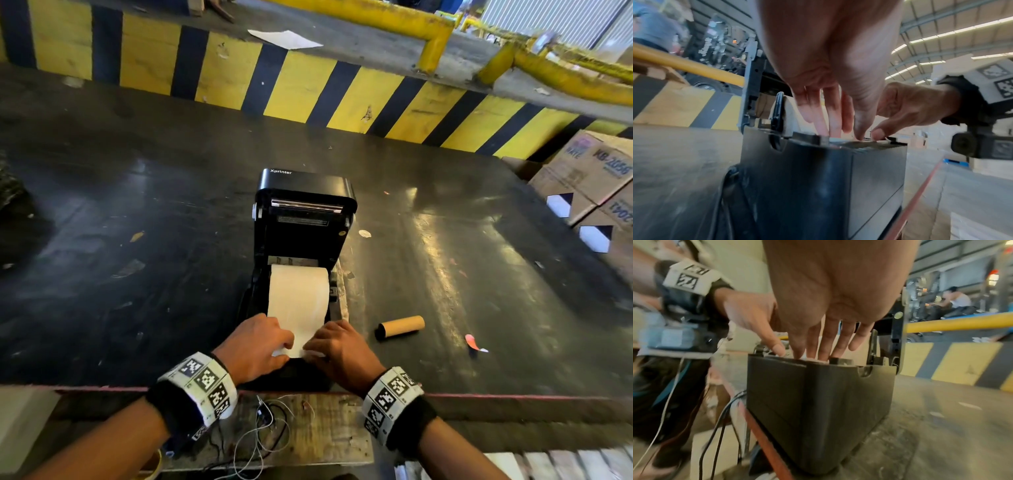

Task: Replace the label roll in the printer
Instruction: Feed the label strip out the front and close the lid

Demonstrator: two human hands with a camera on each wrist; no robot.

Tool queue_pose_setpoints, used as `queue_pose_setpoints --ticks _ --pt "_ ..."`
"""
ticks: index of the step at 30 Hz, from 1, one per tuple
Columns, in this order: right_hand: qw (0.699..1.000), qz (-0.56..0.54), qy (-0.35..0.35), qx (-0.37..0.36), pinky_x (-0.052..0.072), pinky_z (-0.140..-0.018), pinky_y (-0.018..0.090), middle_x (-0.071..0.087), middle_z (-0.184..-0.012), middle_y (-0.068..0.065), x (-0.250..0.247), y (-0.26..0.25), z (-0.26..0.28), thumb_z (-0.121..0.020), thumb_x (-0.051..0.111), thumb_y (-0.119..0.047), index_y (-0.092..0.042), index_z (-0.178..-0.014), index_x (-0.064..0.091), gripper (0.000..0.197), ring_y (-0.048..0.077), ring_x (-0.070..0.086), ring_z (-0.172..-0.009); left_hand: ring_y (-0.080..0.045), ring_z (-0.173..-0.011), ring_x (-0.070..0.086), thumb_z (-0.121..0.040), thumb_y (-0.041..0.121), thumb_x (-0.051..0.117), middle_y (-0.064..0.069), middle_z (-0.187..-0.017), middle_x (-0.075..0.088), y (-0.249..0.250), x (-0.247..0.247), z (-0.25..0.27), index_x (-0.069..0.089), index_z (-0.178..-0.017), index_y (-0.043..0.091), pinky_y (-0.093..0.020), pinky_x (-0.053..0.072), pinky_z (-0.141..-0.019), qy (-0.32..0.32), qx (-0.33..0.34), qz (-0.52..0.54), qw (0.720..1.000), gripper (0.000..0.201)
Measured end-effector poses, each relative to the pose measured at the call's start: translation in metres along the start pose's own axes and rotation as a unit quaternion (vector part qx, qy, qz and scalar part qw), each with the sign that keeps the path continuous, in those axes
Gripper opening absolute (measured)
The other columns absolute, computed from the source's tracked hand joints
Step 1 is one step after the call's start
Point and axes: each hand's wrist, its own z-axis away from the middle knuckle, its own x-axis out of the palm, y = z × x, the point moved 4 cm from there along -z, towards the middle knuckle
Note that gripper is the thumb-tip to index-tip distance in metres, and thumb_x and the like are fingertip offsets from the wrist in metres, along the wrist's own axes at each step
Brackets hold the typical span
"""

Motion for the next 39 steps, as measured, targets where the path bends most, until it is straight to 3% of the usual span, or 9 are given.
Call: queue_pose_setpoints --ticks 2,5,10,19,28,35,39 --pt "0.997 0.06 -0.018 -0.036 0.037 -0.065 0.027 0.065 -0.064 -0.007 0.001 -0.005 -0.001 -0.082 0.048 -0.037 -0.025 -0.074 0.067 0.023 0.015 0.059 -0.067 -0.026 -0.108 0.053 -0.09 0.04 0.047 -0.008 -0.116 0.061 0.004 -0.002 0.0 0.056 -0.118 0.024 -0.036 0.042 -0.091 -0.004 0.011 -0.025 1.0 0.034" --pt "0.991 0.11 -0.028 -0.073 0.04 -0.061 0.027 0.062 -0.059 -0.006 0.0 -0.013 -0.001 -0.076 0.058 -0.031 -0.022 -0.076 0.061 0.01 0.015 0.058 -0.062 -0.029 -0.108 0.054 -0.09 0.036 0.046 -0.01 -0.114 0.062 0.008 -0.004 0.004 0.054 -0.12 0.023 -0.037 0.041 -0.09 -0.019 0.014 -0.049 0.999 0.034" --pt "0.978 0.178 -0.046 -0.103 0.042 -0.059 0.025 0.061 -0.056 -0.007 -0.005 -0.023 -0.001 -0.073 0.066 -0.032 -0.02 -0.079 0.06 0.015 0.013 0.056 -0.059 -0.032 -0.102 0.055 -0.089 0.026 0.042 -0.014 -0.11 0.061 0.017 -0.005 0.007 0.051 -0.116 0.016 -0.04 0.042 -0.083 -0.036 0.027 -0.093 0.995 0.03" --pt "0.986 0.126 -0.084 -0.068 0.044 -0.053 0.021 0.06 -0.054 -0.006 -0.013 -0.031 0.007 -0.06 0.076 -0.026 -0.021 -0.063 0.059 0.018 0.015 0.057 -0.053 -0.032 -0.101 0.058 -0.09 0.015 0.041 -0.014 -0.11 0.063 0.025 -0.009 0.019 0.054 -0.117 0.016 -0.041 0.045 -0.086 -0.017 -0.018 -0.037 0.999 0.03" --pt "0.996 0.06 -0.051 -0.035 0.046 -0.051 0.022 0.062 -0.054 -0.004 -0.02 -0.049 0.04 -0.067 0.078 -0.023 -0.02 -0.065 0.066 0.013 0.016 0.059 -0.051 -0.027 -0.103 0.056 -0.092 0.02 0.045 -0.011 -0.111 0.063 0.054 0.003 0.05 0.054 -0.117 0.017 -0.034 0.044 -0.085 0.01 -0.046 0.001 0.999 0.027" --pt "0.999 0.022 -0.043 -0.018 0.052 -0.058 0.03 0.065 -0.058 0.006 -0.022 -0.072 0.071 -0.07 0.072 -0.006 -0.01 -0.069 0.065 0.008 0.024 0.062 -0.056 -0.025 -0.099 0.058 -0.089 0.012 0.046 -0.009 -0.108 0.065 0.081 0.013 0.083 0.057 -0.113 0.015 -0.034 0.046 -0.085 0.046 -0.077 0.045 0.995 0.027" --pt "0.997 0.018 -0.071 -0.018 0.05 -0.072 0.039 0.069 -0.077 0.015 -0.025 -0.08 0.083 -0.083 0.06 -0.006 -0.003 -0.085 0.066 0.007 0.03 0.063 -0.075 -0.025 -0.097 0.059 -0.09 0.01 0.044 -0.01 -0.106 0.065 0.09 0.02 0.096 0.058 -0.112 0.013 -0.035 0.048 -0.085 0.06 -0.078 0.061 0.993 0.026"
